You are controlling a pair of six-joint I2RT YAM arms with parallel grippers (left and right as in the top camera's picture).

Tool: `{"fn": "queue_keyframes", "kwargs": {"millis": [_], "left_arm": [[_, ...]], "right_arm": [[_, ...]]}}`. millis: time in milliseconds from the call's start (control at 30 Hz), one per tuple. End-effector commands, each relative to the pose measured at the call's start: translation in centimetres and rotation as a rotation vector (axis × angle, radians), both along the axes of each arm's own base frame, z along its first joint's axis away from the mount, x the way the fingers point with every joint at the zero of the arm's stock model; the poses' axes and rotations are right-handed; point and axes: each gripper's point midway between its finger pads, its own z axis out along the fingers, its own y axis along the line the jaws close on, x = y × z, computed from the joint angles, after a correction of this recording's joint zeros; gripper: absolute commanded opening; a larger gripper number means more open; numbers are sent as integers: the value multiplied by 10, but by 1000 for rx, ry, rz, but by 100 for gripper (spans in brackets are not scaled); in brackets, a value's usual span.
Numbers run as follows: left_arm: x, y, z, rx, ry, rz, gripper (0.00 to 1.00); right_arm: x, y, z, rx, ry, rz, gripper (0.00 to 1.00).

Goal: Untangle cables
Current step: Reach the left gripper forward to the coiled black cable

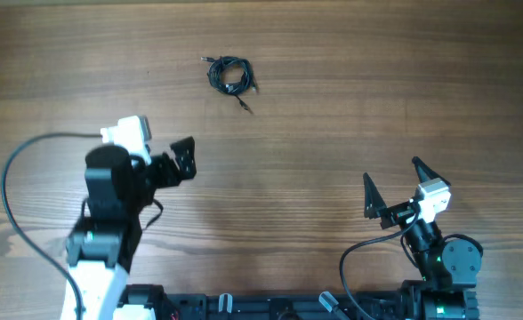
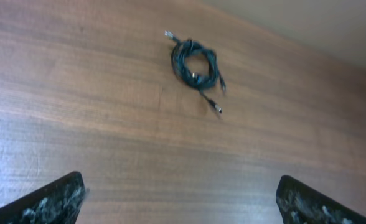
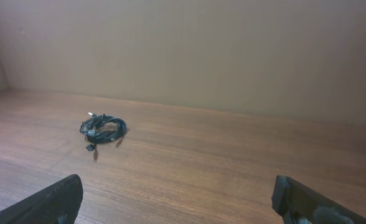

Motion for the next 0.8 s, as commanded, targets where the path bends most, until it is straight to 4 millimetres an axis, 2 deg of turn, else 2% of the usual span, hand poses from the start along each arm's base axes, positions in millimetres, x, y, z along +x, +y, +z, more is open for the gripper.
{"fn": "queue_keyframes", "kwargs": {"millis": [0, 133, 367, 533, 633, 667, 767], "left_arm": [[26, -2, 24, -1, 22, -8, 100], [59, -20, 38, 8, 46, -49, 100], [119, -46, 41, 124, 53, -24, 100], [169, -59, 51, 123, 46, -28, 100], [200, -80, 60, 59, -33, -89, 100], [204, -91, 57, 27, -44, -135, 100], [218, -94, 52, 14, -74, -121, 100]], "right_arm": [[0, -2, 3, -12, -16, -13, 100], [0, -2, 3, -12, -16, -13, 100], [0, -2, 3, -12, -16, -13, 100], [0, -2, 3, -12, -16, -13, 100], [0, -2, 3, -12, -16, -13, 100], [0, -2, 3, -12, -16, -13, 100], [0, -2, 3, -12, -16, -13, 100]]}}
